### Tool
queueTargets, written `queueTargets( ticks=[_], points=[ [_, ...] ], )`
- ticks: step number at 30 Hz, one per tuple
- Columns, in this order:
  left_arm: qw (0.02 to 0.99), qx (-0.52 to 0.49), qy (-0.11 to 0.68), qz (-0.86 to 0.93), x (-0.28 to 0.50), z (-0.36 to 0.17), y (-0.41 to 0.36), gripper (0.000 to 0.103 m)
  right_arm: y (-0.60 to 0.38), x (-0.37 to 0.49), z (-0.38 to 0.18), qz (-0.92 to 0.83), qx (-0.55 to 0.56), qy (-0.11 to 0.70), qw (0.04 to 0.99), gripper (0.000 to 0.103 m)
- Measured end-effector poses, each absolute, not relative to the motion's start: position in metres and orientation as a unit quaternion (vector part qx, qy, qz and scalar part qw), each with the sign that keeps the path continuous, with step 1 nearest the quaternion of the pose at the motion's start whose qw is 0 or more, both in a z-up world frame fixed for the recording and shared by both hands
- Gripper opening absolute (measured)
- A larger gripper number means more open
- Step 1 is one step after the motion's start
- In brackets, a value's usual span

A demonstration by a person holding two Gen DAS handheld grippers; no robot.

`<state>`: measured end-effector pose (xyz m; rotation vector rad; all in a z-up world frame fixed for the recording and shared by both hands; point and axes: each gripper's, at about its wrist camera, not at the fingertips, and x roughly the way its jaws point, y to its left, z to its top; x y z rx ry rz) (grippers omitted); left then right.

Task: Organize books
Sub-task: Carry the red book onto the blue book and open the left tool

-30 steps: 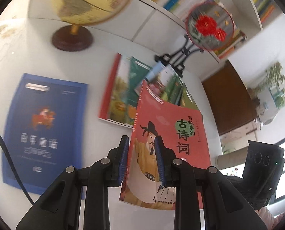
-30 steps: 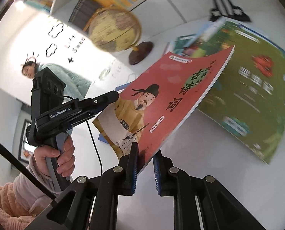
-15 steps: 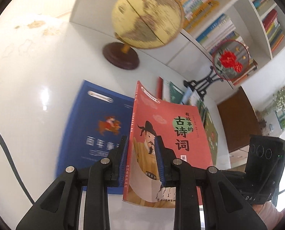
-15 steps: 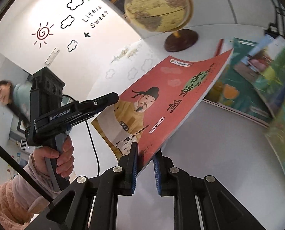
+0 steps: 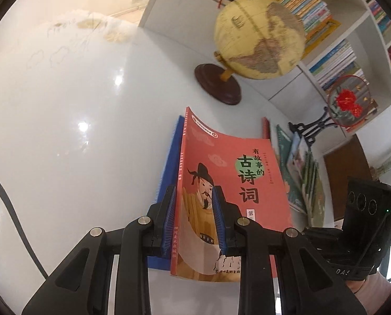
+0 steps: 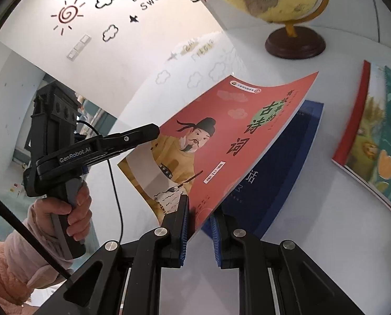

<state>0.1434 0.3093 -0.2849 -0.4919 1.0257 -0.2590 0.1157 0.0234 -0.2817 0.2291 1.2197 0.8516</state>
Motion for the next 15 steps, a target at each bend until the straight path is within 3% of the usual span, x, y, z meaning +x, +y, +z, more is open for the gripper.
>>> queueTargets(
  ticks=[10, 13, 15],
  points=[
    [0.81, -0.219, 0.533, -0.108, 0.139, -0.325, 0.294, 0.024, 0.031, 0.126, -0.316, 0.343, 0.111, 0.597, 0.716, 0.016],
    [0.805, -0.213, 0.546, -0.091, 0.141, -0.33, 0.294, 0.033, 0.033, 0.126, -0.323, 0.336, 0.111, 0.606, 0.712, 0.016],
    [0.801, -0.212, 0.555, -0.077, 0.143, -0.333, 0.296, 0.033, 0.032, 0.127, -0.328, 0.33, 0.124, 0.612, 0.708, 0.017]
  ],
)
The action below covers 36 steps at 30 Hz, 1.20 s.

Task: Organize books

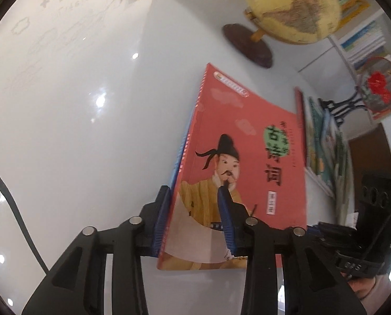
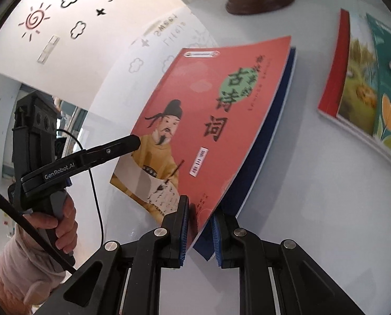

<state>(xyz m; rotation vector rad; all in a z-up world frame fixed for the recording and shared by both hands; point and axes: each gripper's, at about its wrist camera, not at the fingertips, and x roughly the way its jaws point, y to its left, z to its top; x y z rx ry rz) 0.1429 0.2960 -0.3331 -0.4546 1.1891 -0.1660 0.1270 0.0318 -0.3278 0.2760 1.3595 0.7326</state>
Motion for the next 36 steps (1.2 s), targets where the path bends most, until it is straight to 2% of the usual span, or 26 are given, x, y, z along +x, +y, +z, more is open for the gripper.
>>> queueTargets(
  ticks=[5, 12, 14, 15, 16, 17, 22, 24, 26, 29, 31, 36],
  points=[
    [0.799, -0.218, 0.557, -0.064, 0.144, -0.336, 0.295, 0.037, 0.025, 0.125, -0.333, 0.314, 0.147, 0.619, 0.705, 0.02],
    [0.808, -0.187, 0.557, -0.043, 0.147, -0.327, 0.29, 0.037, 0.029, 0.119, -0.334, 0.304, 0.142, 0.62, 0.71, 0.023],
    [0.813, -0.169, 0.557, -0.012, 0.14, -0.322, 0.296, 0.037, 0.027, 0.119, -0.334, 0.296, 0.151, 0.625, 0.706, 0.027],
    [0.813, -0.163, 0.559, 0.0, 0.136, -0.321, 0.299, 0.037, 0.025, 0.118, -0.334, 0.289, 0.155, 0.628, 0.705, 0.033],
    [0.812, -0.161, 0.56, 0.009, 0.133, -0.32, 0.302, 0.037, 0.022, 0.116, -0.332, 0.281, 0.155, 0.63, 0.707, 0.044],
    [0.811, -0.164, 0.561, 0.018, 0.127, -0.317, 0.305, 0.04, 0.019, 0.115, -0.329, 0.271, 0.147, 0.631, 0.712, 0.05],
    [0.801, -0.178, 0.571, 0.008, 0.109, -0.307, 0.297, 0.041, -0.012, 0.1, -0.311, 0.242, 0.14, 0.612, 0.74, 0.052],
    [0.808, -0.188, 0.558, 0.003, 0.107, -0.295, 0.283, 0.042, -0.027, 0.095, -0.3, 0.235, 0.129, 0.594, 0.759, 0.052],
    [0.815, -0.2, 0.544, -0.019, 0.109, -0.282, 0.263, 0.054, -0.042, 0.089, -0.282, 0.222, 0.094, 0.56, 0.792, 0.052],
    [0.832, -0.179, 0.52, -0.072, 0.121, -0.258, 0.211, 0.065, -0.076, 0.085, -0.258, 0.18, 0.037, 0.51, 0.84, 0.054],
    [0.841, -0.141, 0.513, -0.1, 0.132, -0.248, 0.173, 0.066, -0.108, 0.087, -0.254, 0.126, 0.038, 0.498, 0.857, 0.064],
    [0.83, -0.085, 0.525, -0.165, 0.154, -0.243, 0.092, 0.066, -0.178, 0.087, -0.269, 0.076, 0.114, 0.501, 0.854, 0.064]
  ],
)
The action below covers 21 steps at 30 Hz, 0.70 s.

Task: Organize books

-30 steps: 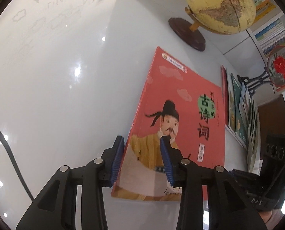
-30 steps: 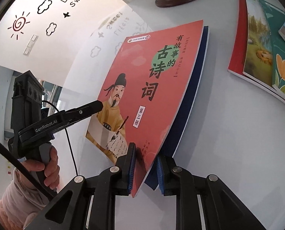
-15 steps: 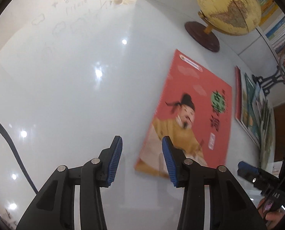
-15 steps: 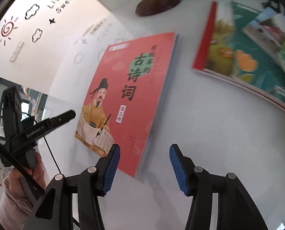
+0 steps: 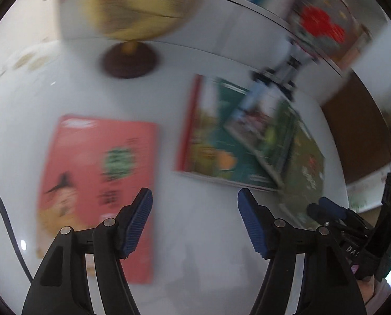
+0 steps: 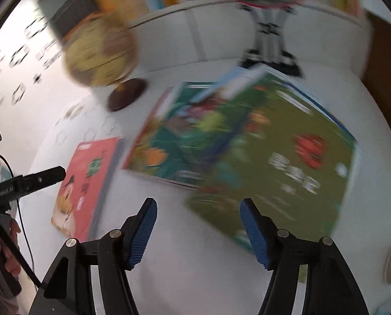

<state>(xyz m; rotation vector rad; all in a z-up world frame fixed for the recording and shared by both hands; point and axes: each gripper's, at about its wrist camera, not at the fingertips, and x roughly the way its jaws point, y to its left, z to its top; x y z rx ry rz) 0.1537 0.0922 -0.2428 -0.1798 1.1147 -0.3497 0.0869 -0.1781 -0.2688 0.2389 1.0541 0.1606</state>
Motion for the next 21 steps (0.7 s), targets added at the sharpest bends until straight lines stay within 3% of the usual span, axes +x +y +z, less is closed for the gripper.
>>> queueTargets(
  ticks=[7, 16, 21],
  points=[
    [0.822, -0.075, 0.526, -0.207, 0.157, -0.246, 0.025, 0.066, -0.224, 0.066, -0.276, 0.053, 0.162, 0.509, 0.844, 0.064],
    [0.85, -0.031, 0.467, -0.24, 0.168, -0.246, -0.029, 0.068, -0.243, 0.053, -0.269, 0.044, 0.15, 0.481, 0.863, 0.066],
    [0.83, -0.049, 0.478, -0.283, 0.178, -0.257, -0.049, 0.068, -0.259, 0.05, -0.289, 0.034, 0.215, 0.481, 0.849, 0.066]
  ],
)
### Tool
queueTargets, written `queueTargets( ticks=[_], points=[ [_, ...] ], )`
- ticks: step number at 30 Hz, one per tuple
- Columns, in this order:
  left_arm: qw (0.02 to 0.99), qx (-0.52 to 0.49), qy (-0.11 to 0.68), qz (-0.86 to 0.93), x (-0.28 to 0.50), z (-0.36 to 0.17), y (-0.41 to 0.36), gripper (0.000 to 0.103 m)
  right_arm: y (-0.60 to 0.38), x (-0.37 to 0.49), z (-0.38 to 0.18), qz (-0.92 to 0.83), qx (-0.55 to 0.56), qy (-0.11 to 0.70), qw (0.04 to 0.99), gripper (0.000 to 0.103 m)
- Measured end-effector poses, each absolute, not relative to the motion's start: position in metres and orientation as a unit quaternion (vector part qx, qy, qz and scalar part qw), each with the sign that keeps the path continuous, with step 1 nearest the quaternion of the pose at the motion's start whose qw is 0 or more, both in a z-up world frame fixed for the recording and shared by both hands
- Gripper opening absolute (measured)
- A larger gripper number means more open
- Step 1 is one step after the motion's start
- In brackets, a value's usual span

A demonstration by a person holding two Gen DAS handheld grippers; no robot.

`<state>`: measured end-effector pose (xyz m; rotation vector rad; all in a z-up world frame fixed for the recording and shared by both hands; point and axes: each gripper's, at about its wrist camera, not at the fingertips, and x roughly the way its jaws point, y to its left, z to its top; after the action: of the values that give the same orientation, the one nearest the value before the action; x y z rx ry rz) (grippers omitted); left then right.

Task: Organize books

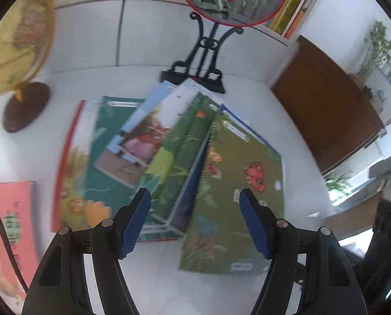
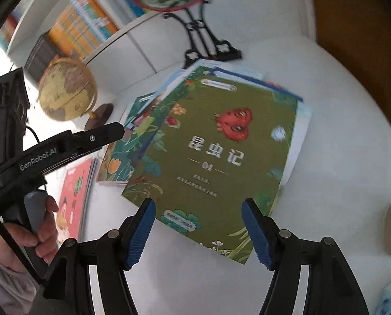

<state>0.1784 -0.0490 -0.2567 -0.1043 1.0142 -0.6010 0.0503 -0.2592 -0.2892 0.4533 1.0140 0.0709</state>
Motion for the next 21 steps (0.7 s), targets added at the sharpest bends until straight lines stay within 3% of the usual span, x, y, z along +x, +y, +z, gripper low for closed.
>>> queueTargets(
  ticks=[12, 14, 16, 21],
  points=[
    [0.772, -0.046, 0.521, -0.361, 0.189, -0.287, -0.085, 0.068, -0.276, 0.062, -0.321, 0.004, 0.195, 0.486, 0.852, 0.068],
    [0.768, -0.062, 0.515, -0.376, 0.19, -0.29, -0.083, 0.068, -0.276, 0.065, -0.327, 0.012, 0.193, 0.491, 0.85, 0.073],
    [0.765, -0.065, 0.521, -0.374, 0.19, -0.289, -0.083, 0.068, -0.274, 0.067, -0.327, 0.034, 0.194, 0.484, 0.852, 0.089],
    [0.754, -0.053, 0.534, -0.379, 0.19, -0.29, -0.086, 0.068, -0.263, 0.076, -0.321, 0.092, 0.197, 0.473, 0.854, 0.089]
  ],
)
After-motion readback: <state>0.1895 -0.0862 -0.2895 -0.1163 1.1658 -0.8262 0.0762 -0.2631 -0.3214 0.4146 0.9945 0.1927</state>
